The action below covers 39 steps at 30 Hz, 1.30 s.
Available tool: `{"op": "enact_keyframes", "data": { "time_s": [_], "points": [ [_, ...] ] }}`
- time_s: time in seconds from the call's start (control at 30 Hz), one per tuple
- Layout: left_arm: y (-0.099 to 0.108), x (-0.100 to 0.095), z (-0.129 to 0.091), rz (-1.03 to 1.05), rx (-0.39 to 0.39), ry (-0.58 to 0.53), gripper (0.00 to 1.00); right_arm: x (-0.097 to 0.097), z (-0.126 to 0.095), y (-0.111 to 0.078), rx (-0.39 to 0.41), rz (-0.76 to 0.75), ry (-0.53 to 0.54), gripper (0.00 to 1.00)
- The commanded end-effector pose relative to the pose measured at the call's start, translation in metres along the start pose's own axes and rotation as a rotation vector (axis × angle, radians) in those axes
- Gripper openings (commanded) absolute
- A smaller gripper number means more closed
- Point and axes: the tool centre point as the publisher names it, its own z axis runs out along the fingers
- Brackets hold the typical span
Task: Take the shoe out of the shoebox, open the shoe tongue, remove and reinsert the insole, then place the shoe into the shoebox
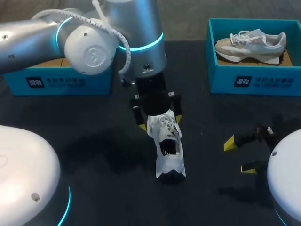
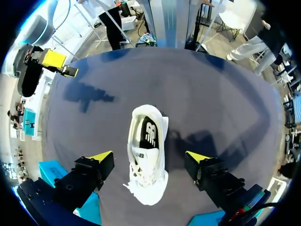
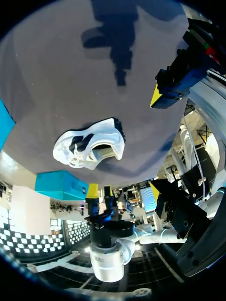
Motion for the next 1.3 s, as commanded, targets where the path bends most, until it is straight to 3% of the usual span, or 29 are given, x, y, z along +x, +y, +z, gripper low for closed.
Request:
{"op": "enact_keyframes", "data": {
  "time_s": [0.03, 0.17, 0.27, 0.33, 0.4, 0.57, 0.63, 1.17, 1.3],
  "points": [
    [-0.001, 0.003, 0.001, 0.002, -0.003, -0.008, 1.00, 0.000, 0.000, -0.001, -0.002, 0.002, -0.003, 1.00],
    [-0.006, -0.001, 0.004, -0.049, -0.009, -0.021, 1.00, 0.000, 0.000, -0.001, -0.002, 0.002, -0.003, 1.00],
    [-0.038, -0.006, 0.019, -0.358, -0.137, -0.013, 1.00, 0.000, 0.000, -0.001, -0.002, 0.002, -0.003, 1.00],
    [-0.045, -0.008, 0.023, -0.567, -0.148, 0.037, 1.00, 0.000, 0.000, -0.001, -0.002, 0.002, -0.003, 1.00],
    [-0.049, -0.007, 0.029, -0.701, -0.186, 0.040, 1.00, 0.000, 0.000, -0.001, -0.002, 0.002, -0.003, 1.00],
    [-0.049, -0.001, 0.030, -0.873, -0.119, 0.033, 1.00, 0.000, 0.000, -0.001, -0.002, 0.002, -0.003, 1.00],
    [-0.047, -0.001, 0.027, -0.944, -0.218, -0.037, 1.00, 0.000, 0.000, -0.001, -0.002, 0.002, -0.003, 1.00],
    [-0.046, -0.001, 0.024, -0.944, -0.212, -0.043, 1.00, 0.000, 0.000, -0.001, -0.002, 0.002, -0.003, 1.00],
    [-0.070, -0.004, 0.041, -1.133, -0.205, -0.036, 1.00, 0.000, 0.000, -0.001, -0.002, 0.002, -0.003, 1.00]
  ]
}}
